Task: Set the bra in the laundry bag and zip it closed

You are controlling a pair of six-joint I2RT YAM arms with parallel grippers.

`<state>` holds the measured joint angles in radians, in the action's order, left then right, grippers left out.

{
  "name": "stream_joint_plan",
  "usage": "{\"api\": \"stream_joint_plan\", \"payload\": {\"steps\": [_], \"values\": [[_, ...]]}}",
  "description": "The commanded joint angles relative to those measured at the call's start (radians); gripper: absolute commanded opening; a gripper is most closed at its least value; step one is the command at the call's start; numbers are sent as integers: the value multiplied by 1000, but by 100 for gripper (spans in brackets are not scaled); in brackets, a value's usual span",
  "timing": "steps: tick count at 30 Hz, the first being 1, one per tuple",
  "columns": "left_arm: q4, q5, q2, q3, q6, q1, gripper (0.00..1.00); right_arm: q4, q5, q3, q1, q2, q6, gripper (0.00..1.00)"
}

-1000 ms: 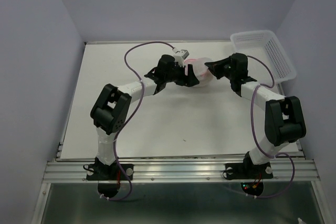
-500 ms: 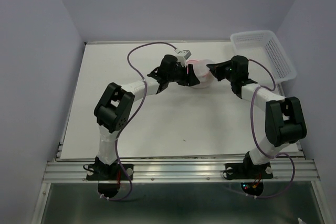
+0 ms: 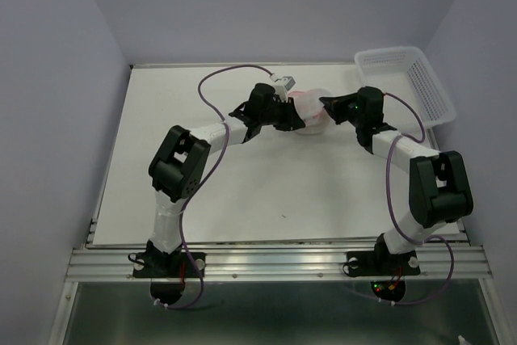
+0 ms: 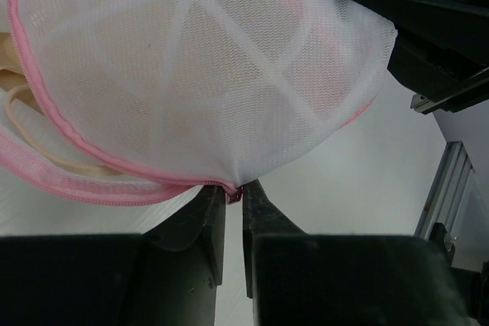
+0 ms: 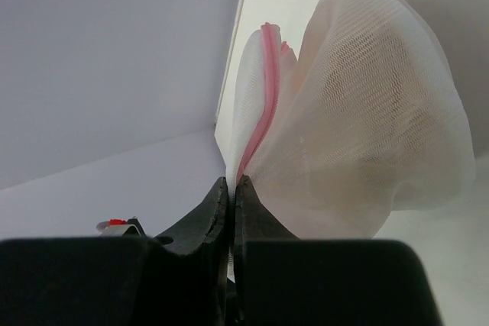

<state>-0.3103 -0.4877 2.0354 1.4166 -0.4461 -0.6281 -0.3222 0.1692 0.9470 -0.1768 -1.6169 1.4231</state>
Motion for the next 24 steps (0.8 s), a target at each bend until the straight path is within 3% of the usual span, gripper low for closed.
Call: {"api": "stream_joint_plan", "payload": {"steps": [1, 3, 14, 24], "values": [[-64, -3, -41, 41, 12, -10, 11, -40, -5, -5, -10, 29, 16, 1], [-46, 9, -49, 38, 20, -9, 0, -40, -3, -1, -10, 23, 13, 1], [8, 176, -198, -172, 89, 13, 0, 24, -112, 41, 34, 84, -127, 1], [62, 201, -247, -260, 124, 62, 0, 57, 3, 78, 135, 31, -282, 1]]}}
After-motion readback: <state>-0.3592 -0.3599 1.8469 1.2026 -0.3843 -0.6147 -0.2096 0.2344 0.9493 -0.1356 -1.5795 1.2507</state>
